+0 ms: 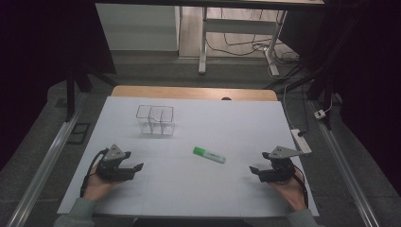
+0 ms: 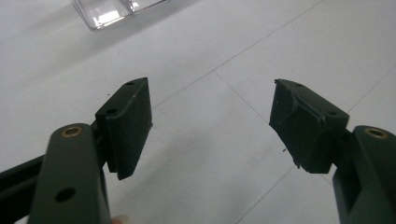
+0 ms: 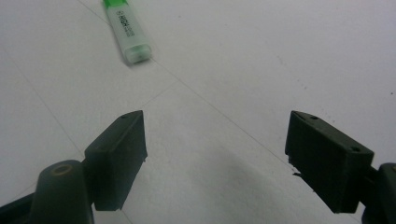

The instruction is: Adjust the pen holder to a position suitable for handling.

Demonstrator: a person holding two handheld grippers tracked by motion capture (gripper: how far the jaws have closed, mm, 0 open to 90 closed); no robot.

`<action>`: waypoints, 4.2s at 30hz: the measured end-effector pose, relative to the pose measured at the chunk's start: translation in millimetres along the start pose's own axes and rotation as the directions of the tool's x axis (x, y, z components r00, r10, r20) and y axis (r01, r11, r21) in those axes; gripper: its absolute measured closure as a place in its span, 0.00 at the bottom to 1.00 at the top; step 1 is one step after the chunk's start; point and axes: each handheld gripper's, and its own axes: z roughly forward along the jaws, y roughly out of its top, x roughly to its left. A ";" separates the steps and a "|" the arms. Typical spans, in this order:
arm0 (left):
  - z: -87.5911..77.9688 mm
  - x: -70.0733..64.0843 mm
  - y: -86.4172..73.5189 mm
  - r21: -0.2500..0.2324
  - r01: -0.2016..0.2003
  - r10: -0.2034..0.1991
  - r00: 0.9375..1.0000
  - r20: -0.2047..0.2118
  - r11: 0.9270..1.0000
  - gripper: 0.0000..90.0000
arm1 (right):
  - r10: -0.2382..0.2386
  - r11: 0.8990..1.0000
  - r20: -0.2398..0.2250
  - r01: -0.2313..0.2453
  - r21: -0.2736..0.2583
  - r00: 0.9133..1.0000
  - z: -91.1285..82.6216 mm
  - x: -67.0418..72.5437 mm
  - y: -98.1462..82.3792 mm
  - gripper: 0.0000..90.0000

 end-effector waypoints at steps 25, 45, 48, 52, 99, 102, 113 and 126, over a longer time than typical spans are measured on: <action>1.1 0.7 0.9 -0.003 -0.004 0.004 1.000 0.001 1.000 0.33 | 0.006 1.000 -0.014 -0.006 0.001 1.000 1.7 0.9 1.7 0.24; -1.2 13.5 16.6 -0.030 0.034 -0.035 0.999 -0.024 0.999 0.34 | -0.017 1.000 -0.038 0.018 0.021 0.999 10.5 4.6 6.7 0.24; 0.2 17.9 20.9 -0.036 0.038 -0.039 0.999 -0.030 0.999 0.34 | -0.016 1.000 -0.037 0.017 0.020 0.999 10.9 4.8 6.2 0.25; 4.8 23.0 25.6 -0.034 0.043 -0.044 0.998 -0.037 0.999 0.34 | -0.009 1.000 -0.035 0.010 0.028 0.999 10.6 3.6 4.0 0.25; 55.1 91.8 47.8 -0.033 0.156 -0.159 0.978 -0.131 0.987 0.93 | 0.008 0.999 -0.029 -0.007 0.043 1.000 11.3 2.2 -1.6 0.25; 61.7 99.4 50.0 -0.026 0.156 -0.158 0.978 -0.134 0.987 0.99 | 0.005 0.999 -0.025 -0.004 0.042 1.000 11.2 2.8 -1.1 0.25; 75.8 109.6 55.9 -0.039 0.157 -0.160 0.981 -0.109 0.987 0.99 | -0.005 0.999 -0.026 0.006 0.036 1.000 10.4 4.4 -0.5 0.25; 83.7 116.7 61.1 -0.059 0.189 -0.193 0.979 -0.061 0.980 0.99 | -0.012 1.000 -0.027 0.013 0.027 1.000 8.4 5.0 0.1 0.25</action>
